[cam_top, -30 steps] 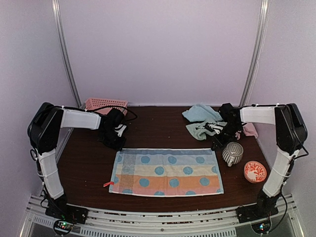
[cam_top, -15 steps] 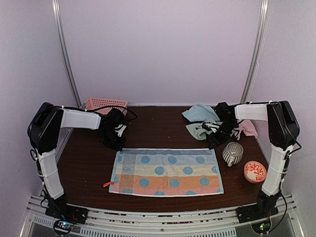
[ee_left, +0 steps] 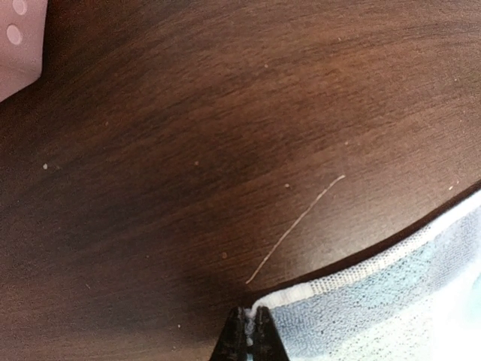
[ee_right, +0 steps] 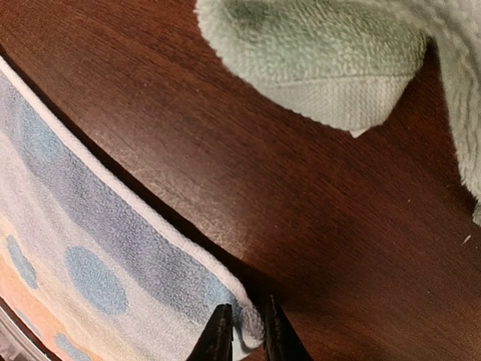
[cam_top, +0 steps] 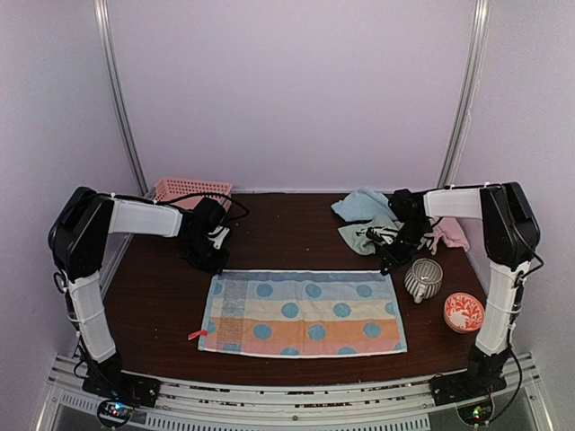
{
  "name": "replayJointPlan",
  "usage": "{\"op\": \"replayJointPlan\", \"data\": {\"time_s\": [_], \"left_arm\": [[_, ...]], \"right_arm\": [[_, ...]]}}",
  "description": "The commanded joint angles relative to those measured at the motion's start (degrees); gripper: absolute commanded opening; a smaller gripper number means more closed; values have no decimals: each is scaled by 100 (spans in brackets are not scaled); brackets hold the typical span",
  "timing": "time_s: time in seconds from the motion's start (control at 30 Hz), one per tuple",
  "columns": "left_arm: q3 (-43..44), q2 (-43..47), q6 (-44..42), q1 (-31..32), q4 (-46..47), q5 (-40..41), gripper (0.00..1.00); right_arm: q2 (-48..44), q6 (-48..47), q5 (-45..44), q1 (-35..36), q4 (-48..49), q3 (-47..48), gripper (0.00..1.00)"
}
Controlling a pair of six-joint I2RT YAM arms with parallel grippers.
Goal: Roll the towels
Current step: Pick up the towel from the center of the board.
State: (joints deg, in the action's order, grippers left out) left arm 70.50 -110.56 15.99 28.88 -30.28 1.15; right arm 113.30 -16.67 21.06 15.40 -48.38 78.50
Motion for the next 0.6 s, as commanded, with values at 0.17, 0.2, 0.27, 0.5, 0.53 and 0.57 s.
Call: {"op": "replayJointPlan", "data": {"time_s": [0.17, 0.2, 0.27, 0.5, 0.53, 0.57], "left_arm": [[-152, 150, 195, -3, 313, 227, 0], [-143, 176, 221, -3, 381, 250, 0], [-69, 244, 232, 0, 488, 259, 0], [411, 448, 202, -5, 355, 561, 0], [420, 503, 203, 2, 366, 615, 0], [410, 554, 212, -5, 373, 675, 0]], "right_arm": [[50, -69, 69, -32, 149, 287, 0], [60, -70, 92, -36, 185, 332, 0], [44, -63, 147, -52, 248, 453, 0], [-110, -38, 25, -133, 414, 828, 0], [-133, -51, 26, -153, 432, 855, 0], [-168, -60, 49, -183, 461, 863, 0]]}}
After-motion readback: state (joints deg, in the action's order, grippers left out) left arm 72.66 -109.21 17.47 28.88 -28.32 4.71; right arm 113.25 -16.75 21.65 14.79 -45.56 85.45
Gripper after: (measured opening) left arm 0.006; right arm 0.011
